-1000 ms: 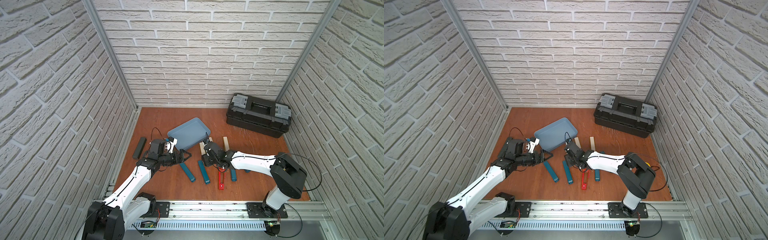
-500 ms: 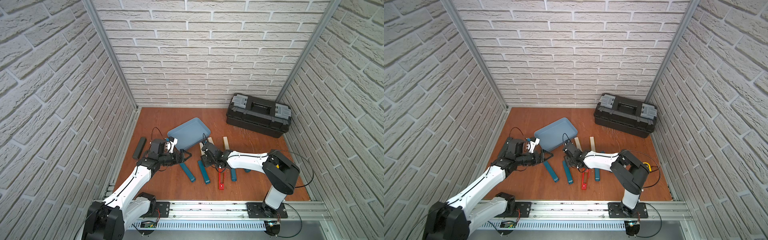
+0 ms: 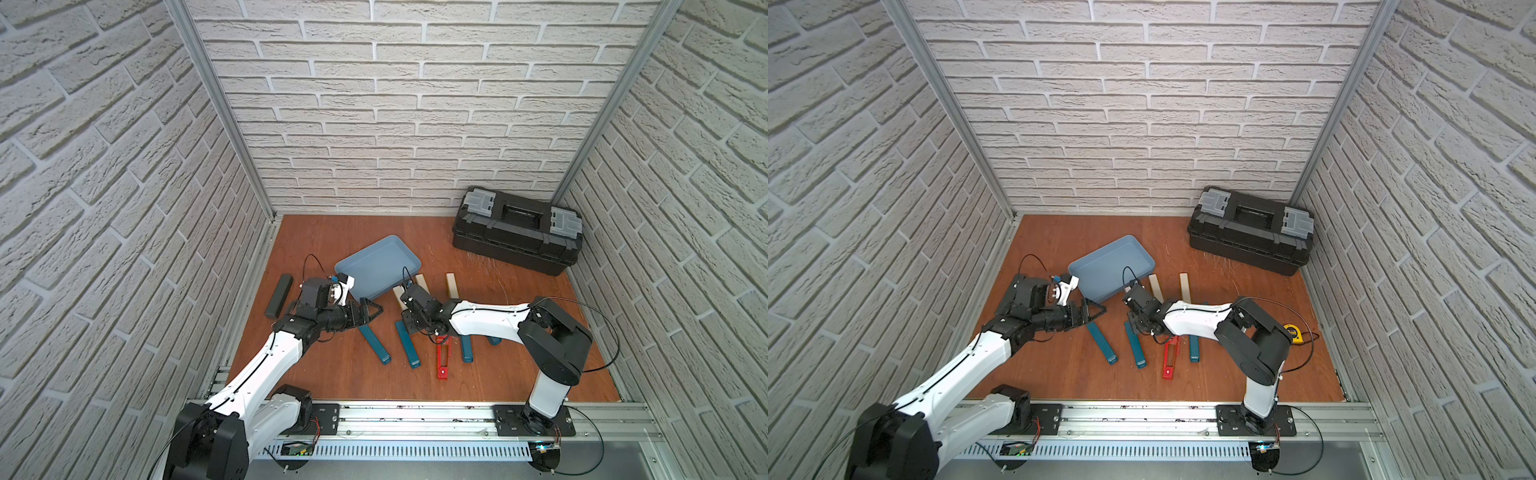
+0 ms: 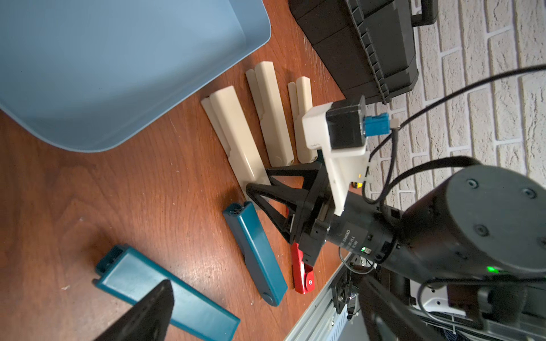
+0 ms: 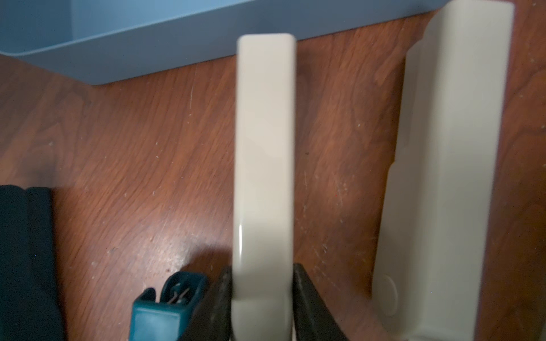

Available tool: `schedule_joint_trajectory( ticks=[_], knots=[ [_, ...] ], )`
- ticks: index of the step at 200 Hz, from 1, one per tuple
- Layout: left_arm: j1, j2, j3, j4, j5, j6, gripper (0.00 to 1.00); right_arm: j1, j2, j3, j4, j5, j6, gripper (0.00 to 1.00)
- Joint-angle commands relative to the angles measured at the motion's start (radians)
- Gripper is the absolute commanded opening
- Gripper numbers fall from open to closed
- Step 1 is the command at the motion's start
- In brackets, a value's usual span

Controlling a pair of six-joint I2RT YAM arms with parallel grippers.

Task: Put the pruning pliers into the storage box
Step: Pick up the pruning pliers from the center of the board.

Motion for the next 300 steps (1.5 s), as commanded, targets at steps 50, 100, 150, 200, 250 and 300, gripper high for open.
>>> schedule_joint_trajectory(
  ticks=[50, 100, 150, 200, 250, 300],
  knots=[
    [-0.006, -0.009, -0.003, 0.071, -0.034, -0.026, 0.98, 0.007, -0.006, 0.035, -0.033, 0.014, -0.024, 0.06],
    [-0.006, 0.002, -0.008, 0.097, -0.048, -0.050, 0.98, 0.007, -0.065, 0.001, -0.045, 0.045, -0.030, 0.03],
    [-0.006, -0.033, 0.035, -0.039, -0.185, -0.060, 0.98, 0.007, -0.155, -0.009, -0.090, 0.048, -0.045, 0.03],
    [-0.001, -0.066, 0.045, -0.035, -0.194, -0.107, 0.98, 0.009, -0.225, 0.034, -0.139, 0.022, -0.082, 0.03],
    [0.024, -0.040, 0.097, -0.100, -0.193, -0.120, 0.98, 0.007, -0.175, 0.161, -0.172, -0.070, -0.130, 0.03],
    [0.125, -0.044, 0.119, -0.126, -0.149, -0.129, 0.98, 0.006, -0.083, 0.292, -0.192, -0.119, -0.169, 0.03]
  ],
)
